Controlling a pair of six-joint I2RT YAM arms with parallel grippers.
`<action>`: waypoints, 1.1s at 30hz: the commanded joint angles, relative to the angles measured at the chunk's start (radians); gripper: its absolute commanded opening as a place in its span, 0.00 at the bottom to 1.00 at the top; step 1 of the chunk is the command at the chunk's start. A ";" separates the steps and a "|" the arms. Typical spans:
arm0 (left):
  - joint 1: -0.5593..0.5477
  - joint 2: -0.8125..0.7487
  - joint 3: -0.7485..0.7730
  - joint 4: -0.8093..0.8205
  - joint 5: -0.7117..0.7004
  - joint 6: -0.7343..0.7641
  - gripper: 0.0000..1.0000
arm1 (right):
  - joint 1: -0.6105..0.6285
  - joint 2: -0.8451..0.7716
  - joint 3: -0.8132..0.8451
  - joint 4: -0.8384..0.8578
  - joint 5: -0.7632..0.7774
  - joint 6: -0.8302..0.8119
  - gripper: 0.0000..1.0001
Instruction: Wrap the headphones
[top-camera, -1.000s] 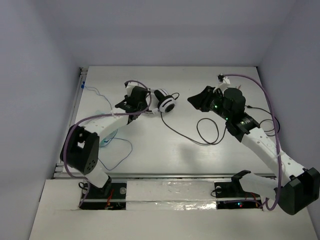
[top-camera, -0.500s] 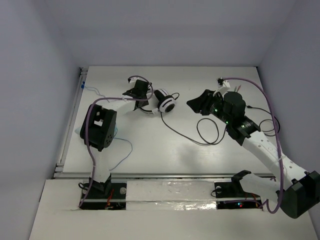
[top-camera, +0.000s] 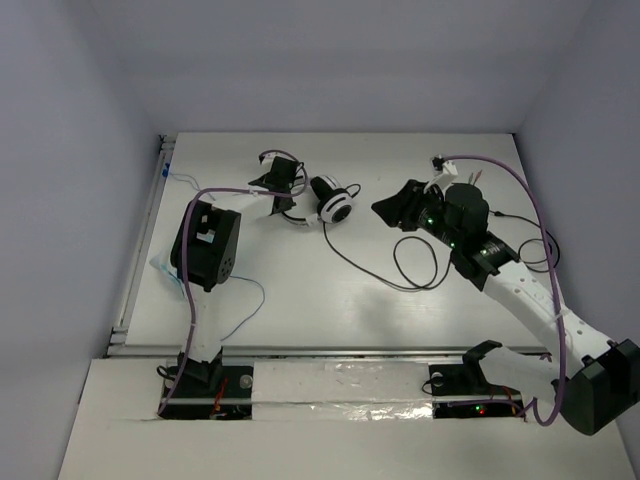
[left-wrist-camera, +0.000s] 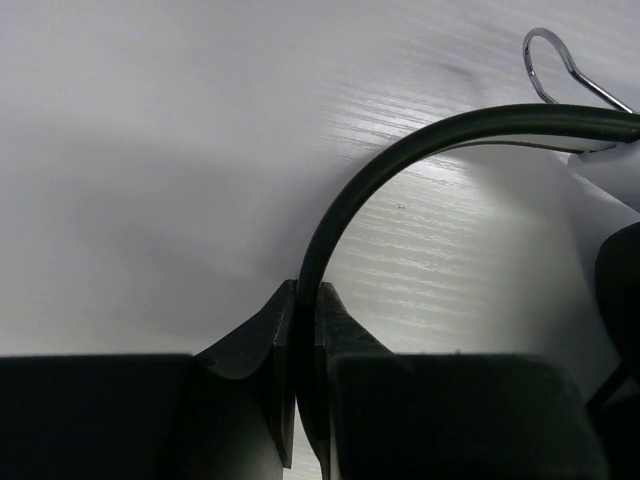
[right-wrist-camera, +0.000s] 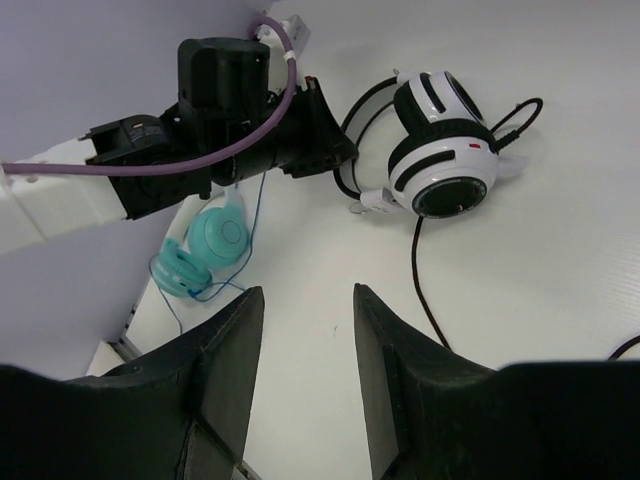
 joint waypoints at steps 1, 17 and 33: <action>0.005 -0.030 0.007 0.004 0.012 0.002 0.00 | 0.007 0.010 -0.005 0.058 0.012 -0.017 0.47; 0.144 -0.481 0.101 -0.164 0.463 0.028 0.00 | -0.004 0.076 -0.040 0.190 -0.041 -0.048 0.31; 0.192 -0.613 0.253 -0.234 0.736 0.004 0.00 | -0.034 0.303 -0.083 0.421 0.001 -0.134 0.92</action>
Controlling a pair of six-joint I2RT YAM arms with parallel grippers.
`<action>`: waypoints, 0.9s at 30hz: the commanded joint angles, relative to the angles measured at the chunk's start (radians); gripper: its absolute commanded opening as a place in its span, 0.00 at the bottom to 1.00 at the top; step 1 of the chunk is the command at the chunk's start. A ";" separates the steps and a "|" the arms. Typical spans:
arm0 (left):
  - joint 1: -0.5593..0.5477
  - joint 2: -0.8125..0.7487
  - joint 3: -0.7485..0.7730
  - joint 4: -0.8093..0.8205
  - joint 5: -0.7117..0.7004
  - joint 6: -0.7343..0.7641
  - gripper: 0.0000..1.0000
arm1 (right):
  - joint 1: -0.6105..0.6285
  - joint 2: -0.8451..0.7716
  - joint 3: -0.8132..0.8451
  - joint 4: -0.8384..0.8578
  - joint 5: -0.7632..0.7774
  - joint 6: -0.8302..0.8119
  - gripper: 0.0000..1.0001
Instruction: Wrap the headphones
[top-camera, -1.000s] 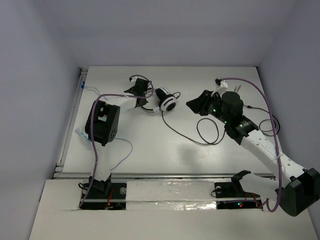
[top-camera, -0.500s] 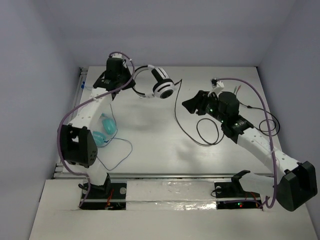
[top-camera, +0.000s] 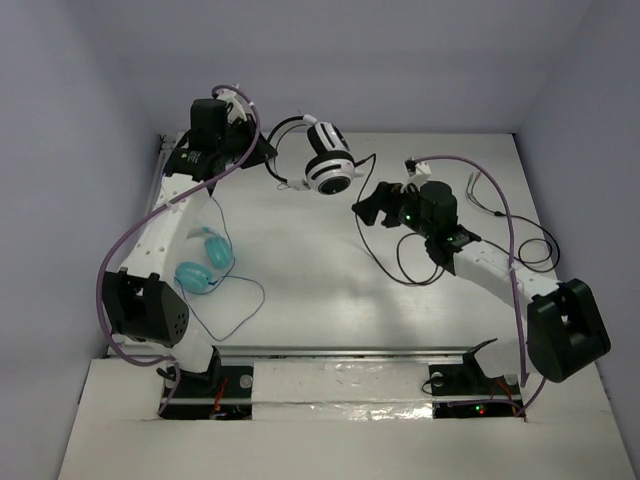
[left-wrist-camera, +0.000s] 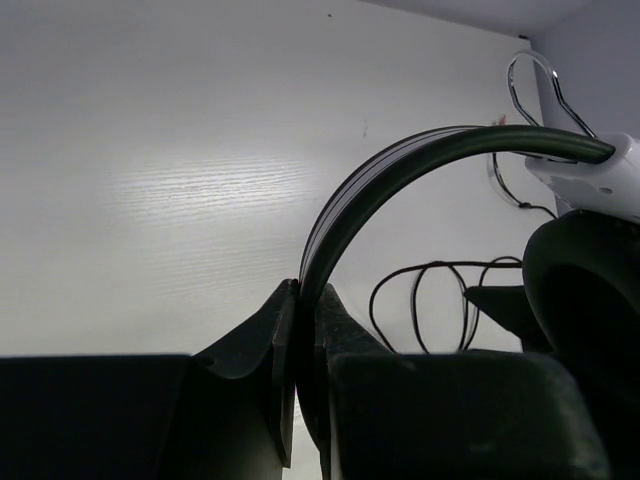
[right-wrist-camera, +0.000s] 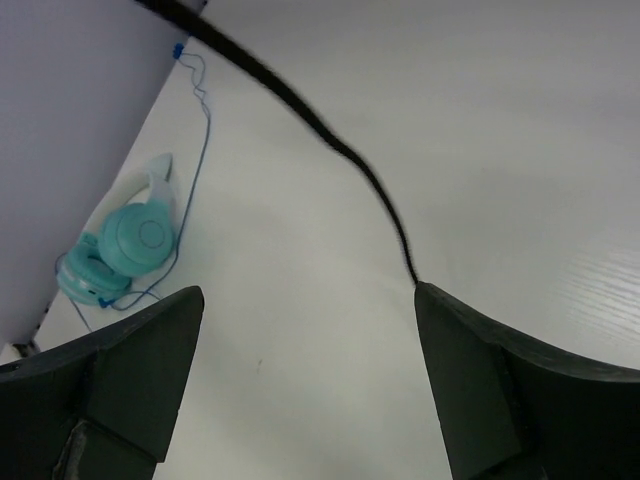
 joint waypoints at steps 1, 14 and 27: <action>0.015 -0.117 0.075 0.058 0.097 -0.051 0.00 | -0.002 0.023 -0.036 0.123 0.062 -0.026 0.92; 0.015 -0.222 0.087 0.083 0.149 -0.132 0.00 | -0.011 0.178 -0.133 0.343 -0.016 0.034 0.80; 0.089 -0.171 0.095 0.198 0.157 -0.235 0.00 | -0.011 0.129 -0.286 0.383 -0.019 0.190 0.53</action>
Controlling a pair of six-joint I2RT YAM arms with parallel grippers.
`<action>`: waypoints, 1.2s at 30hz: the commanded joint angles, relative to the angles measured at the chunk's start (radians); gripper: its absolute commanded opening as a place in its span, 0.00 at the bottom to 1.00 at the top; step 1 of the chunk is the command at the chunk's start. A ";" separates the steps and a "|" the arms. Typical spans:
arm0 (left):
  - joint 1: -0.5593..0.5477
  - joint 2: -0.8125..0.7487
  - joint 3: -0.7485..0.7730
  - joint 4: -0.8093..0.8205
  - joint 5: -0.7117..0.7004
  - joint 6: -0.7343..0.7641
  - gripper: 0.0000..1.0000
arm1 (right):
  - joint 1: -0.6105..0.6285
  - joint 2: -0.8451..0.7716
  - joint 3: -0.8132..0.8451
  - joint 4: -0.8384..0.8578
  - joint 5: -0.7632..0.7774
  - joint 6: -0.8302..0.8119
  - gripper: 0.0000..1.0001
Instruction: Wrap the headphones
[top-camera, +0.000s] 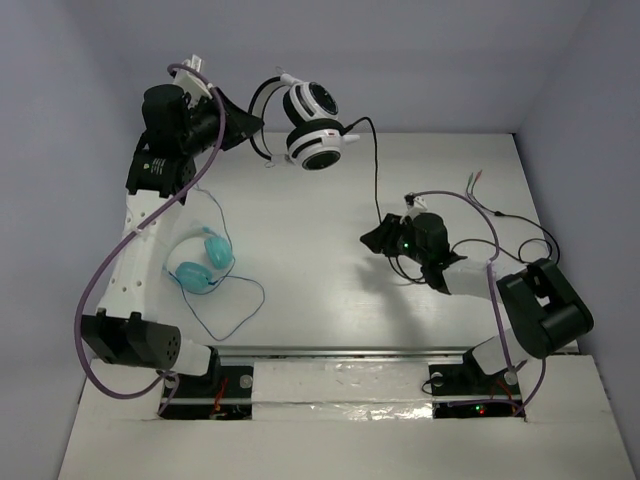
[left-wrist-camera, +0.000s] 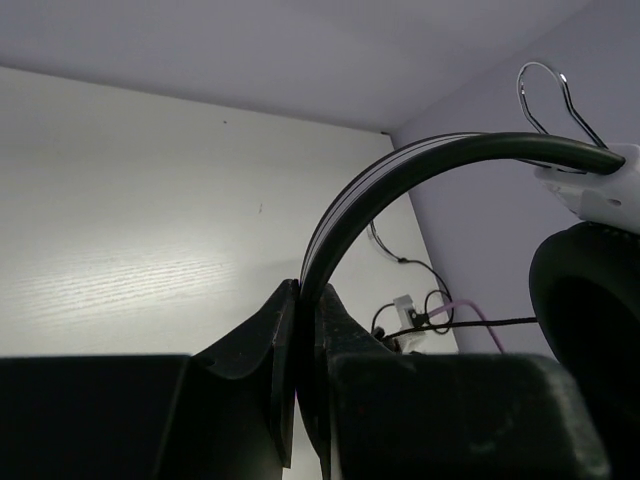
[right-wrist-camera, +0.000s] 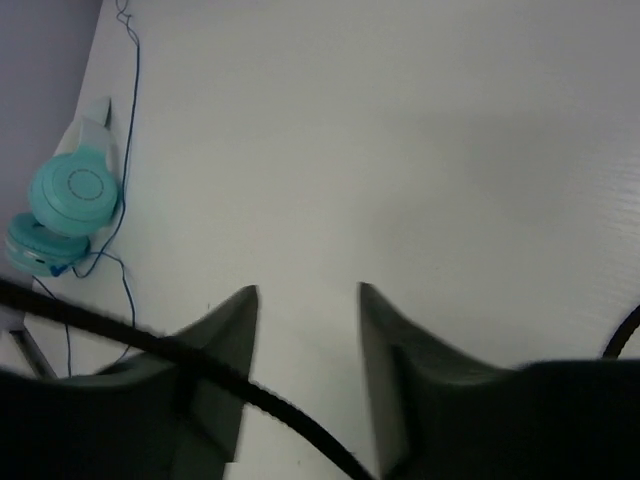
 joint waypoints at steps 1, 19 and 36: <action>0.025 -0.010 -0.019 0.164 0.006 -0.091 0.00 | 0.001 -0.044 -0.022 0.075 -0.011 0.061 0.40; 0.036 -0.113 -0.698 0.640 -0.216 -0.416 0.00 | 0.351 -0.003 0.349 -0.689 0.388 -0.088 0.00; -0.306 -0.051 -0.671 0.445 -0.693 -0.070 0.00 | 0.609 -0.196 0.725 -1.220 0.446 -0.319 0.00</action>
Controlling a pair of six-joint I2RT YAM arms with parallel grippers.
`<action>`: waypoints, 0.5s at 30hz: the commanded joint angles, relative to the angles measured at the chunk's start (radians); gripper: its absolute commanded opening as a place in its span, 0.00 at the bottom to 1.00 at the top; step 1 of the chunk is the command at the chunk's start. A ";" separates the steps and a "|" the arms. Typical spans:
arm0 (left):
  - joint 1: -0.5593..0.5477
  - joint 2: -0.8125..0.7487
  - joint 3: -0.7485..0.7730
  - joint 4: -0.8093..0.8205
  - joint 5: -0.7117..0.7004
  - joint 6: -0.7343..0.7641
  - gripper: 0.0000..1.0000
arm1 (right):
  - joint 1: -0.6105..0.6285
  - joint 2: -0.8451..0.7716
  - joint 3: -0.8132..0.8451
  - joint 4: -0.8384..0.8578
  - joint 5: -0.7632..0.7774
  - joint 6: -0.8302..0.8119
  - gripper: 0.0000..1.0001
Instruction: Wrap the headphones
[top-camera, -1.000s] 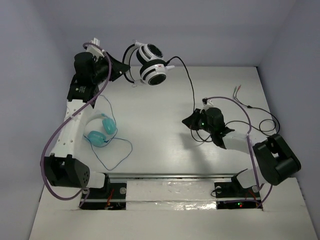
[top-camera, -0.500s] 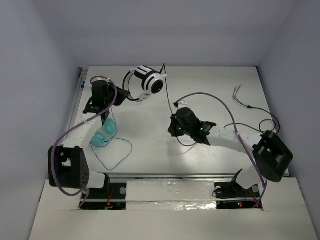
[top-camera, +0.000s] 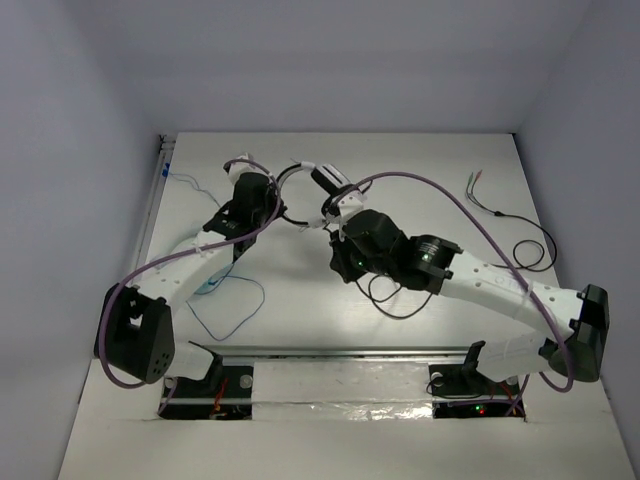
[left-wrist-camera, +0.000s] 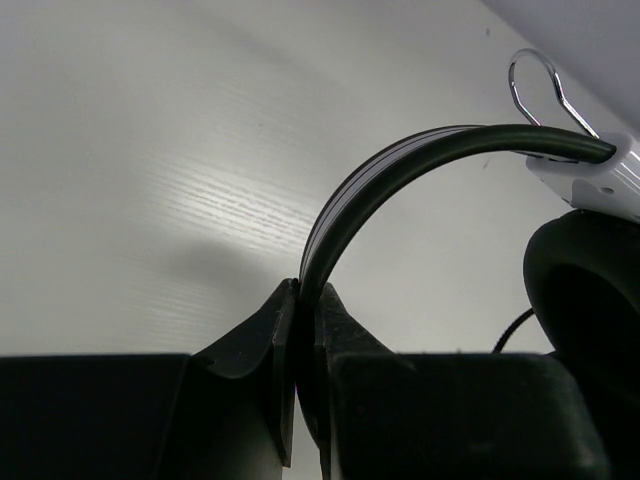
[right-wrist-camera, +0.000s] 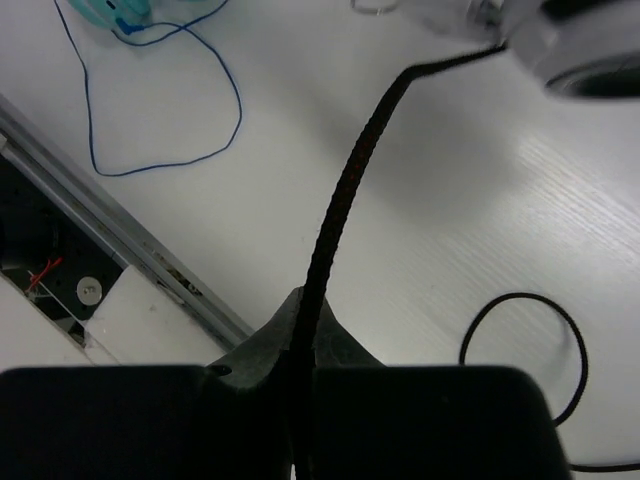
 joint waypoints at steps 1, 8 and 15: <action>-0.032 -0.021 0.041 0.081 0.027 0.109 0.00 | 0.010 -0.041 0.091 -0.110 0.061 -0.093 0.00; -0.069 -0.009 0.104 -0.100 0.178 0.319 0.00 | -0.015 -0.012 0.174 -0.173 0.144 -0.162 0.00; -0.078 -0.004 0.177 -0.246 0.374 0.474 0.00 | -0.062 -0.017 0.213 -0.198 0.222 -0.200 0.00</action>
